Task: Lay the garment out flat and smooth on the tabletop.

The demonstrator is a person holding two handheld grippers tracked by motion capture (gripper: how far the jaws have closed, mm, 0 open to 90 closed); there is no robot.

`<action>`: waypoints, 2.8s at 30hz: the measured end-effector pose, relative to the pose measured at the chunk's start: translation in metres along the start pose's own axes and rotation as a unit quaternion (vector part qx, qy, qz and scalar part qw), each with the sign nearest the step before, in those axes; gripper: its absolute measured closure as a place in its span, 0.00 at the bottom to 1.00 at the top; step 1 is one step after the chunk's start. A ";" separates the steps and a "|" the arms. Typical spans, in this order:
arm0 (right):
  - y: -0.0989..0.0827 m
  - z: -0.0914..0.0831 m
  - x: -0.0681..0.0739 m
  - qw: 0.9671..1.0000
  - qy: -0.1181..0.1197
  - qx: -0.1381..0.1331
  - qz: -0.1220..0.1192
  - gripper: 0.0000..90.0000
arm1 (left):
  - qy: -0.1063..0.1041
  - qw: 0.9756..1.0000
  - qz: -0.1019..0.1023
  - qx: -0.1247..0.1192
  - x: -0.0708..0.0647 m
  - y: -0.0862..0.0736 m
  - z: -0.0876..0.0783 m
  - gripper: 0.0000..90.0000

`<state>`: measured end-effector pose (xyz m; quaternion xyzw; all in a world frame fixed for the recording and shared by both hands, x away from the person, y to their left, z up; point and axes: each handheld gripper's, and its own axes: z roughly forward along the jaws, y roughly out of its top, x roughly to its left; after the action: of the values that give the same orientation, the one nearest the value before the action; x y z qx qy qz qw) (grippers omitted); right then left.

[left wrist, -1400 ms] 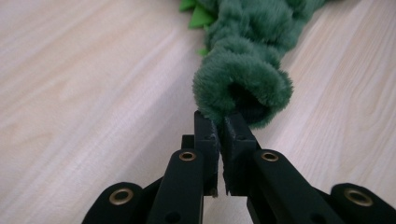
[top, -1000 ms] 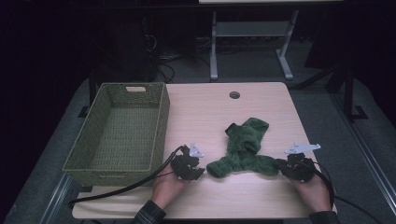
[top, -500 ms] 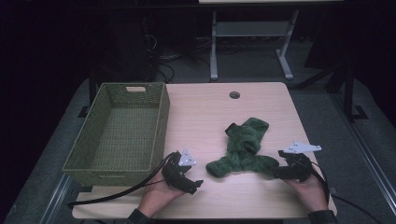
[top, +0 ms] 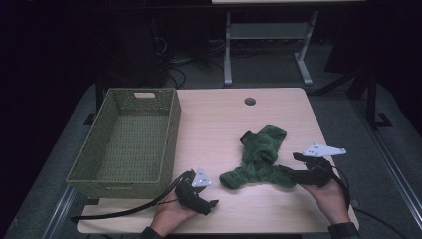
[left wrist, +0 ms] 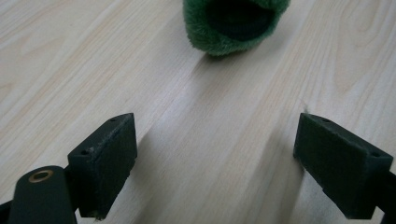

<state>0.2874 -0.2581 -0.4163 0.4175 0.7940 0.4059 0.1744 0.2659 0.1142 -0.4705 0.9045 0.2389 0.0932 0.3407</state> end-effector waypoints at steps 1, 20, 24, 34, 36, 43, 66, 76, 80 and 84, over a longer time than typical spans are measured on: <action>0.001 0.000 0.000 1.000 0.001 -0.002 0.000 0.33 | -0.005 1.000 0.001 -0.003 0.000 0.000 0.001 0.14; 0.075 0.039 -0.010 0.999 0.046 -0.005 -0.018 0.65 | -0.025 0.999 0.021 -0.041 0.005 -0.007 0.003 0.16; 0.090 0.061 -0.010 0.998 0.053 0.013 -0.030 0.66 | -0.024 0.999 0.019 -0.042 0.004 -0.007 0.003 0.16; 0.110 0.118 -0.006 0.995 0.068 0.061 -0.032 0.71 | -0.025 0.999 0.017 -0.043 0.004 -0.007 0.004 0.16; 0.112 0.124 -0.005 0.994 0.070 0.074 -0.029 0.72 | -0.025 0.999 0.015 -0.043 0.004 -0.007 0.004 0.16; 0.115 0.132 -0.002 0.994 0.068 0.080 -0.040 1.00 | -0.025 0.999 0.016 -0.042 0.004 -0.007 0.003 0.16; 0.117 0.129 -0.002 0.992 0.086 0.080 -0.046 0.92 | -0.025 0.999 0.020 -0.039 0.005 -0.007 0.003 0.16; 0.159 0.123 0.040 0.985 0.136 0.021 -0.102 0.91 | -0.025 0.999 0.021 -0.039 0.005 -0.007 0.003 0.16; 0.160 0.138 0.050 0.983 0.144 0.027 -0.109 0.85 | -0.024 0.999 0.020 -0.040 0.005 -0.007 0.003 0.16; 0.157 0.146 0.051 0.984 0.141 0.031 -0.102 0.69 | -0.025 0.999 0.020 -0.040 0.005 -0.007 0.003 0.16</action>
<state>0.4288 -0.0941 -0.3783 0.2781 0.8613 0.4160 0.0882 0.2690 0.1195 -0.4773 0.8970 0.2078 0.0868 0.3804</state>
